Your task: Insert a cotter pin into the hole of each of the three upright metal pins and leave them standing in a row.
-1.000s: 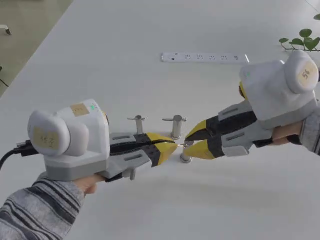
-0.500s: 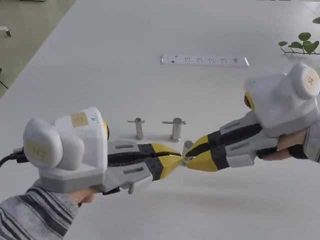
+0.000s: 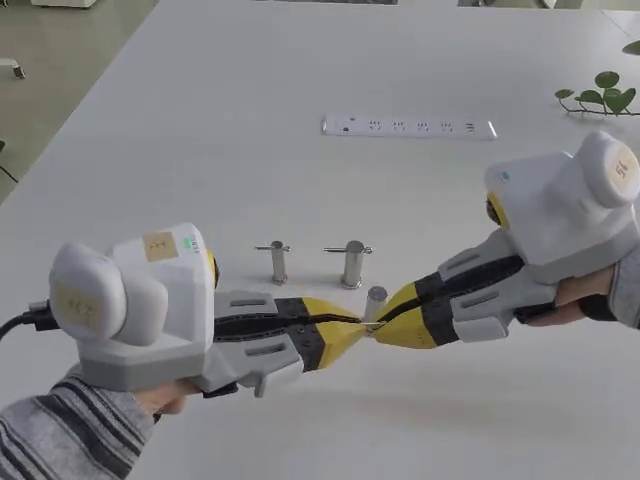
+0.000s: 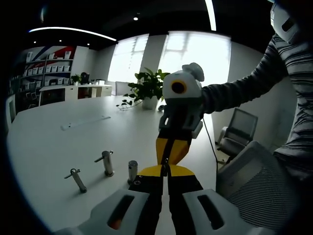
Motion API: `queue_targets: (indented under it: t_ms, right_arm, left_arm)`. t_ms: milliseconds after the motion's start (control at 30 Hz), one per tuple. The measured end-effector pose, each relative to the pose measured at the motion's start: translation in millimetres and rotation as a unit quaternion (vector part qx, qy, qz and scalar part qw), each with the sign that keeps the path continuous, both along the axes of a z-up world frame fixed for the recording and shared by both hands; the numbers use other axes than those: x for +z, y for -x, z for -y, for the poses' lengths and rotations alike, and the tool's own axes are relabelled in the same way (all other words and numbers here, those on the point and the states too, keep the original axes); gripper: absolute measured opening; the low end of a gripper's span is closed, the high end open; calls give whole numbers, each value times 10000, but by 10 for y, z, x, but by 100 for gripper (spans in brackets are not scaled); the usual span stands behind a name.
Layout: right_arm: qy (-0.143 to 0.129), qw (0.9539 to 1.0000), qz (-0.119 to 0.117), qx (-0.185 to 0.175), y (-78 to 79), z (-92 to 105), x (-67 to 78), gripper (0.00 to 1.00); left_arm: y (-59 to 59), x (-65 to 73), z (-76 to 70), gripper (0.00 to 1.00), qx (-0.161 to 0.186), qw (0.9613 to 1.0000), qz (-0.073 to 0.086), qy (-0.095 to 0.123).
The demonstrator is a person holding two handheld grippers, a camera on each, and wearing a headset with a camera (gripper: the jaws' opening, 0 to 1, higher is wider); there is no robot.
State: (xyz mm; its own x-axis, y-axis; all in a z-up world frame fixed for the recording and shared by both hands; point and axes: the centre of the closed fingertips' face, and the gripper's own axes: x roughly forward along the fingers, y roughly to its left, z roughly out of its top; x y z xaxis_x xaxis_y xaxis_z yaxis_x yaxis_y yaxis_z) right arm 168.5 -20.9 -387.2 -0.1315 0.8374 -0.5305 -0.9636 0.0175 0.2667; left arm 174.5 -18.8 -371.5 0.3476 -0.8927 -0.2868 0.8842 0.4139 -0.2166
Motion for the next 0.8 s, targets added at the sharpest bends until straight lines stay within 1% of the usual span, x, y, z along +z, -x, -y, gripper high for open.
queue_targets:
  t_ms: [100,167,200,267,333,367,433,500,533,633,667,700,800]
  right_arm:
    - [147,9996,220,107,4,9,-16,0]
    - [217,9991,307,181,14,17,-30,0]
    - [247,9985,434,223,4,19,-38,0]
    - [302,9978,516,300,20,27,-50,0]
    - [337,9964,696,360,7,32,-55,0]
    - [356,9961,711,379,12,35,-56,0]
    - [405,9944,869,437,-5,46,-60,0]
    - [447,9937,918,471,-4,53,-70,0]
    - [490,9925,993,515,-4,62,-84,0]
    - [546,9913,1077,521,-26,82,-108,0]
    - [582,9906,1137,498,-52,97,-120,0]
    - [602,9902,1172,473,-71,108,-126,0]
    - [626,9897,1224,402,-139,159,-154,0]
  left_arm:
    - [8,-18,4,0,18,10000,-31,8]
    - [17,-31,11,0,12,10000,-34,-13]
    - [16,-39,11,0,17,10000,-14,-41]
    - [24,-47,16,0,-3,10000,3,-69]
    - [23,-53,18,0,10,9999,33,-98]
    - [25,-59,23,0,7,9999,54,-119]
    - [15,-85,23,0,36,9997,116,-218]
    - [2,-98,22,1,68,9995,156,-259]
    - [-9,-100,19,2,91,9994,173,-269]
    - [-37,-125,10,7,153,9990,230,-351]
    - [-45,-133,10,9,169,9987,279,-389]
    - [-47,-140,12,10,171,9986,294,-409]
    - [-76,-174,10,13,256,9977,375,-500]
